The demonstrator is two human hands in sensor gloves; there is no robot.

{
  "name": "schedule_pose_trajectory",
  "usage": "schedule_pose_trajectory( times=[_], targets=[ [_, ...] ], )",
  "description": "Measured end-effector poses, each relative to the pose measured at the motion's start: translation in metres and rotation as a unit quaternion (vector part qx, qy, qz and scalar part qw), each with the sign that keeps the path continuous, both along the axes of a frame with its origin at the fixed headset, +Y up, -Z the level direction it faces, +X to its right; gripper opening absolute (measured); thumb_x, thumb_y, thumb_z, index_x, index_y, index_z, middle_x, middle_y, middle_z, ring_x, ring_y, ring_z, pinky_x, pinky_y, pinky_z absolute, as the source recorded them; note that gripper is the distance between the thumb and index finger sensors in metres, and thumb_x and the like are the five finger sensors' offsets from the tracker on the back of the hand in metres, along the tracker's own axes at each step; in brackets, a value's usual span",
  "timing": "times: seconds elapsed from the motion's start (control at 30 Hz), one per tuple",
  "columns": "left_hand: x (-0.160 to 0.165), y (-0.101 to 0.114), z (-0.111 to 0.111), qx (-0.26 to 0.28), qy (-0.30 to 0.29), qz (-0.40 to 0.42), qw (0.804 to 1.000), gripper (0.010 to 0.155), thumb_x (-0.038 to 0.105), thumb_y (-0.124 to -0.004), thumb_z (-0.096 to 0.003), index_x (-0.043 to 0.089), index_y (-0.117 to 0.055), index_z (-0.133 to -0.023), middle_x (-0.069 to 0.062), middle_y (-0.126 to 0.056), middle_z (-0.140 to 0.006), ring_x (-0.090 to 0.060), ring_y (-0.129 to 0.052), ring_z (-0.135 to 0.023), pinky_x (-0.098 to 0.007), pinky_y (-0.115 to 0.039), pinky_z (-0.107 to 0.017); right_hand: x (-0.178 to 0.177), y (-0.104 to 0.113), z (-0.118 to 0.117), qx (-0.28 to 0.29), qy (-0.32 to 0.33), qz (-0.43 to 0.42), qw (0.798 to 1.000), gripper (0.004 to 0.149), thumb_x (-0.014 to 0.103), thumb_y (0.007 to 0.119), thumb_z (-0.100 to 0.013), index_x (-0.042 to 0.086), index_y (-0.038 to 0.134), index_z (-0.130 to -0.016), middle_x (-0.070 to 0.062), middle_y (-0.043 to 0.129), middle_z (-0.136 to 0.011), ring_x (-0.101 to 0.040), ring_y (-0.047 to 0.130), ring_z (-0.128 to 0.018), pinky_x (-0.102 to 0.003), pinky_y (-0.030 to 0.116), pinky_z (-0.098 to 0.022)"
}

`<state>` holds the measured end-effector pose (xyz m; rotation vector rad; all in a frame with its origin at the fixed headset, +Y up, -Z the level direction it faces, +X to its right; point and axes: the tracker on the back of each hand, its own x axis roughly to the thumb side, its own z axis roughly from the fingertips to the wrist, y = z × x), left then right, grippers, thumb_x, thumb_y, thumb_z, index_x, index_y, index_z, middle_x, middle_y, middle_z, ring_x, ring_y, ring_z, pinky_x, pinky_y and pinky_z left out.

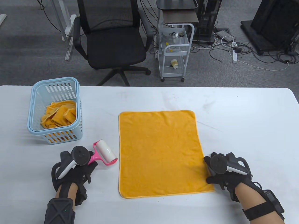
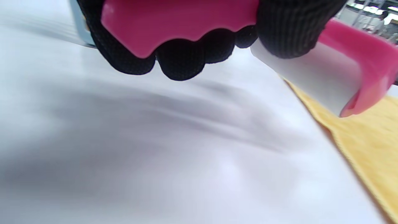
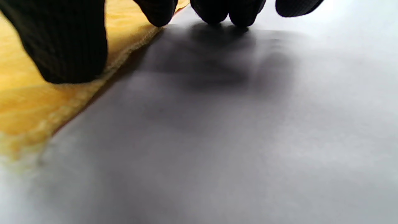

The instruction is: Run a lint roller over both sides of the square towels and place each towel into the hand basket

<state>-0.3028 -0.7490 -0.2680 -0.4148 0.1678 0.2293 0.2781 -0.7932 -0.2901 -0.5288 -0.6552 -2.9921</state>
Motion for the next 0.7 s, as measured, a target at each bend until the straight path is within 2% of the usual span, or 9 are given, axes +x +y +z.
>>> schedule_pose_trajectory(
  times=[0.17, 0.33, 0.4, 0.53, 0.63, 0.7],
  targets=[
    [-0.026, -0.016, 0.000, -0.010, 0.047, -0.033, 0.998, 0.056, 0.047, -0.069, -0.0519, 0.036, -0.050, -0.103, -0.004, -0.053, -0.117, -0.039, -0.066, -0.106, -0.064, -0.060, -0.074, 0.000, 0.000, 0.000, -0.001, 0.000, -0.001, 1.000, 0.092, 0.059, 0.085, -0.044, 0.020, 0.039, -0.114, -0.024, 0.037, -0.115, -0.053, 0.042, -0.104, -0.073, 0.049, -0.067],
    [-0.040, -0.036, 0.002, -0.043, 0.082, -0.086, 0.992, 0.059, 0.045, -0.072, -0.0518, 0.031, -0.053, -0.106, -0.009, -0.046, -0.120, -0.045, -0.055, -0.109, -0.065, -0.055, -0.074, 0.001, 0.000, 0.000, -0.003, -0.001, -0.004, 1.000, 0.092, 0.059, 0.085, -0.044, 0.020, 0.039, -0.114, -0.023, 0.036, -0.115, -0.053, 0.042, -0.104, -0.073, 0.049, -0.067],
    [-0.042, -0.036, 0.003, -0.041, 0.085, -0.099, 0.991, 0.062, 0.046, -0.073, -0.0515, 0.030, -0.049, -0.107, -0.010, -0.044, -0.120, -0.046, -0.055, -0.109, -0.065, -0.055, -0.074, 0.001, 0.000, 0.000, -0.003, -0.002, -0.006, 1.000, 0.092, 0.059, 0.085, -0.044, 0.019, 0.038, -0.114, -0.023, 0.036, -0.115, -0.053, 0.041, -0.104, -0.072, 0.048, -0.068],
    [-0.032, -0.016, 0.009, -0.015, 0.063, -0.108, 0.992, 0.072, 0.049, -0.077, -0.0496, 0.027, -0.042, -0.109, -0.014, -0.037, -0.120, -0.049, -0.050, -0.108, -0.066, -0.053, -0.073, 0.003, 0.000, 0.000, -0.003, -0.002, -0.028, 1.000, 0.091, 0.058, 0.084, -0.044, 0.020, 0.039, -0.113, -0.023, 0.036, -0.115, -0.054, 0.041, -0.104, -0.072, 0.048, -0.068],
    [-0.008, 0.008, 0.017, 0.041, 0.008, -0.122, 0.992, 0.075, 0.051, -0.078, -0.0486, 0.028, -0.042, -0.110, -0.015, -0.031, -0.121, -0.050, -0.045, -0.109, -0.067, -0.051, -0.073, 0.006, 0.006, 0.000, -0.014, -0.003, -0.066, 0.998, 0.091, 0.056, 0.086, -0.044, 0.019, 0.040, -0.113, -0.023, 0.037, -0.115, -0.053, 0.042, -0.104, -0.072, 0.049, -0.068],
    [0.017, 0.023, 0.024, 0.079, -0.052, -0.120, 0.988, 0.073, 0.053, -0.079, -0.0477, 0.030, -0.047, -0.109, -0.014, -0.032, -0.121, -0.049, -0.045, -0.109, -0.068, -0.050, -0.074, 0.007, 0.014, 0.001, -0.002, -0.002, -0.086, 0.996, 0.089, 0.053, 0.089, -0.044, 0.019, 0.044, -0.113, -0.022, 0.040, -0.115, -0.052, 0.044, -0.104, -0.072, 0.049, -0.068]
  ],
)
